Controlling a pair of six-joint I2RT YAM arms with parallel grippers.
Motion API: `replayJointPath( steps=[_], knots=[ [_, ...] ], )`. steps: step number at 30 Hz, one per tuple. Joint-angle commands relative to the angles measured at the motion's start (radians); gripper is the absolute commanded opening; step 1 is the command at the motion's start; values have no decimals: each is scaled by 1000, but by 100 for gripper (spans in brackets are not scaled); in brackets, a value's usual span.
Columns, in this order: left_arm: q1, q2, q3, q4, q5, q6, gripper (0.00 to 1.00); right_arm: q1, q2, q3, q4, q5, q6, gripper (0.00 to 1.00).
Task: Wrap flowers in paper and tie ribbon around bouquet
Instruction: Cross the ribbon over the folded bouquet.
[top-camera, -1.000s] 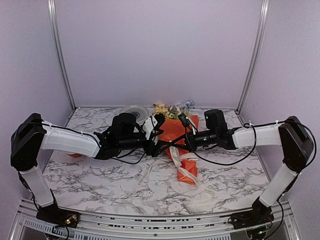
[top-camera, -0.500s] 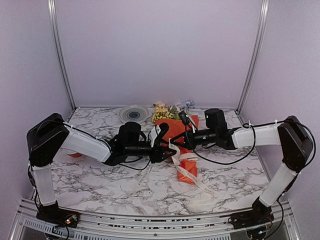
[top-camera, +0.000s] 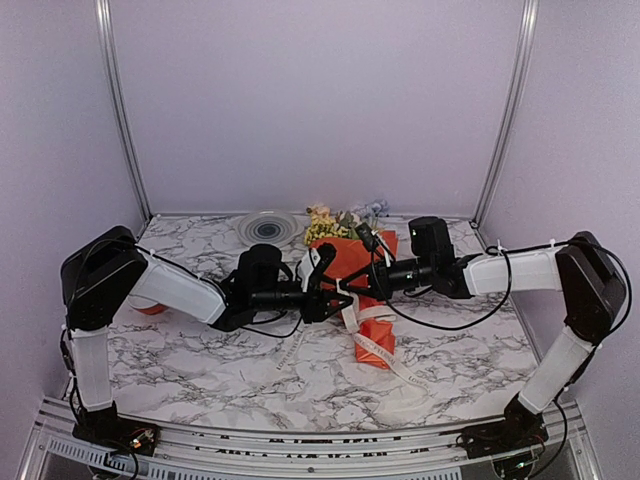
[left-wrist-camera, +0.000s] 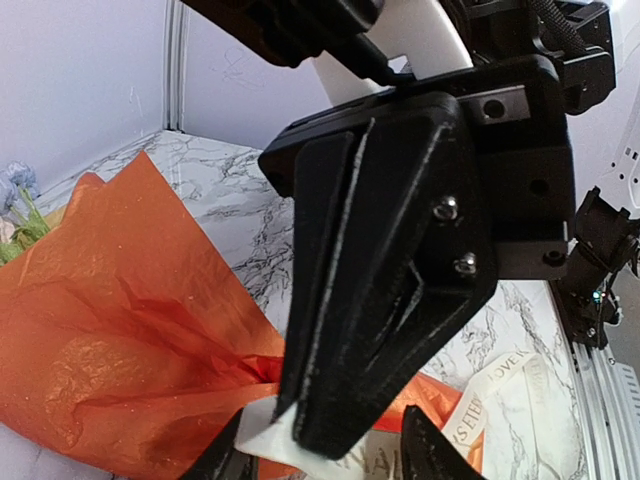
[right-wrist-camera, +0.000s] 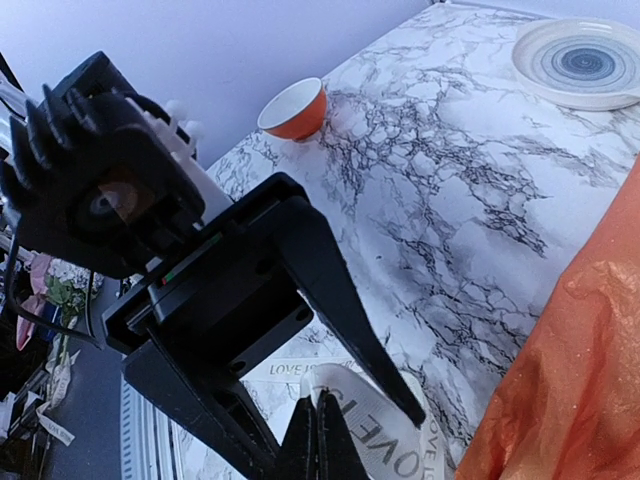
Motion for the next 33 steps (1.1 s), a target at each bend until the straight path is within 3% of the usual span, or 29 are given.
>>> replayJointPath(
  steps=[1,4,6,11,12,16,18,23,28,33],
  knots=[
    [14,39,44,36,-2,17,50,6,-3,45,-17,-43,-6,0],
    [13,64,70,37,-3,7,48,6,-2,43,-13,-49,-3,0],
    [13,80,86,38,13,-3,40,6,-5,44,-11,-49,-1,0],
    [13,92,91,43,37,-20,2,5,-19,42,-38,-29,-13,0],
    [13,89,83,44,32,-21,0,2,-27,42,-51,-17,-18,3],
    [13,82,59,56,22,-35,0,-49,-81,25,-133,73,-39,29],
    [13,86,55,61,19,-40,0,-97,-108,8,-182,147,-30,36],
    [13,98,56,74,17,-54,0,-148,-127,-16,-367,404,-72,43],
    [13,103,53,77,21,-57,0,-147,-104,-54,-405,381,-102,51],
    [13,101,48,80,20,-53,0,-147,-63,-55,-418,335,-127,49]
  ],
)
